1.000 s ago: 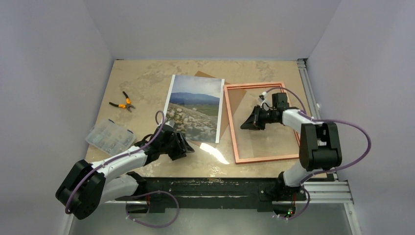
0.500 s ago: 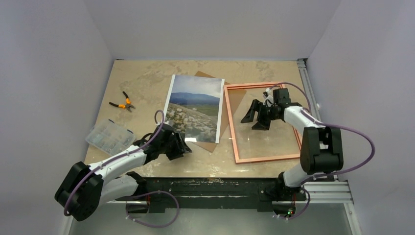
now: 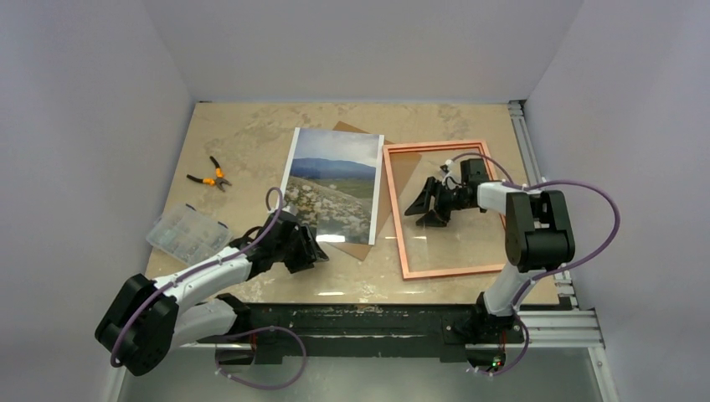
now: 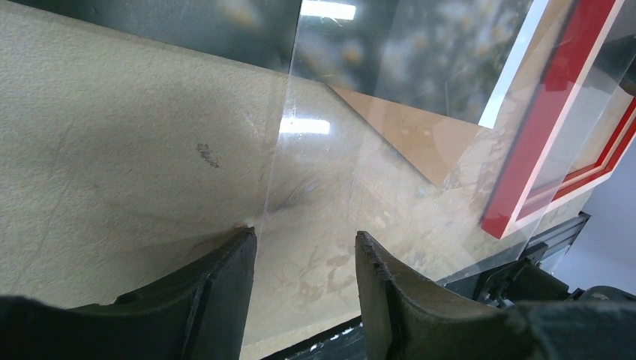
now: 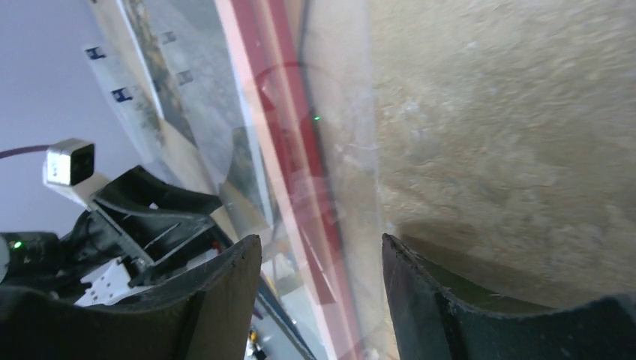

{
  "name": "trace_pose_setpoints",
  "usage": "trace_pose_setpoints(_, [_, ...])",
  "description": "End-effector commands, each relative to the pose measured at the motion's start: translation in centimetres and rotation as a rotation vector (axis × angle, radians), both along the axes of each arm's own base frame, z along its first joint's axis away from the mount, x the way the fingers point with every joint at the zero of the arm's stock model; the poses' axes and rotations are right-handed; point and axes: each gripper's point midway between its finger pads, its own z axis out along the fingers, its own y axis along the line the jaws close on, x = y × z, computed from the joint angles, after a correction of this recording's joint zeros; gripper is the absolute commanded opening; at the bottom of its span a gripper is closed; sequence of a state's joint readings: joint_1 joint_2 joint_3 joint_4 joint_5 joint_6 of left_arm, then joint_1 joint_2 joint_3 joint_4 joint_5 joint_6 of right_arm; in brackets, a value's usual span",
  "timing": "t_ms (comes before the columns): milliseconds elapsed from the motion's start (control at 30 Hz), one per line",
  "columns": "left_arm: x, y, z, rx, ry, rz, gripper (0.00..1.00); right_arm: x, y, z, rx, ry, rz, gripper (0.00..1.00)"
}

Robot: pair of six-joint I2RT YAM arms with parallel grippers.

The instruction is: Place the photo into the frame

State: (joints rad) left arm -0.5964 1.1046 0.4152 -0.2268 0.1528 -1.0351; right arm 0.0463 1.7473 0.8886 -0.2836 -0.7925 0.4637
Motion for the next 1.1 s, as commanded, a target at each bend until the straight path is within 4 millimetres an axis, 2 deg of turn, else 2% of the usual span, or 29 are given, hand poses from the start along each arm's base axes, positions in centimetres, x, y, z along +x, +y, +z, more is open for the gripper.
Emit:
trace_pose_setpoints(0, [0.7, -0.3, 0.7, -0.001, -0.027, -0.012, 0.50, 0.2, 1.6, 3.4, 0.160, -0.097, 0.058, 0.57])
trace_pose_setpoints(100, [0.8, -0.4, 0.7, -0.005, -0.027, -0.016, 0.50, -0.2, 2.3, 4.5, 0.235, -0.100, 0.080, 0.50])
trace_pose_setpoints(200, [0.8, -0.5, 0.7, -0.010, -0.025, -0.018, 0.50, -0.4, 2.5, 5.0, 0.259, -0.100, 0.085, 0.34])
trace_pose_setpoints(467, [0.7, -0.6, 0.4, -0.012, -0.018, -0.020, 0.50, -1.2, 3.5, 5.1, 0.286, -0.081, 0.121, 0.29])
trace_pose_setpoints(567, [0.6, -0.6, 0.4, -0.013, -0.017, -0.021, 0.50, -1.2, 3.6, 5.3, 0.273, -0.081, 0.120, 0.17])
trace_pose_setpoints(667, [0.6, -0.6, 0.5, -0.014, -0.019, -0.021, 0.50, -1.1, 3.5, 6.0, 0.248, -0.097, 0.118, 0.01])
trace_pose_setpoints(767, [0.8, -0.8, 1.5, -0.036, -0.048, -0.031, 0.56, -0.8, 3.3, 7.7, 0.226, -0.138, 0.113, 0.00])
trace_pose_setpoints(833, [1.0, -1.1, 2.7, -0.058, -0.083, -0.045, 0.64, -0.7, 3.2, 9.2, 0.215, -0.173, 0.105, 0.00])
trace_pose_setpoints(933, [1.1, -1.5, 4.9, -0.088, -0.136, -0.076, 0.77, -0.2, 3.0, 12.5, 0.193, -0.255, 0.082, 0.00])
trace_pose_setpoints(1067, [1.3, -2.0, 7.5, -0.131, -0.189, -0.101, 0.84, 0.1, 2.4, 17.5, 0.146, -0.373, 0.034, 0.00])
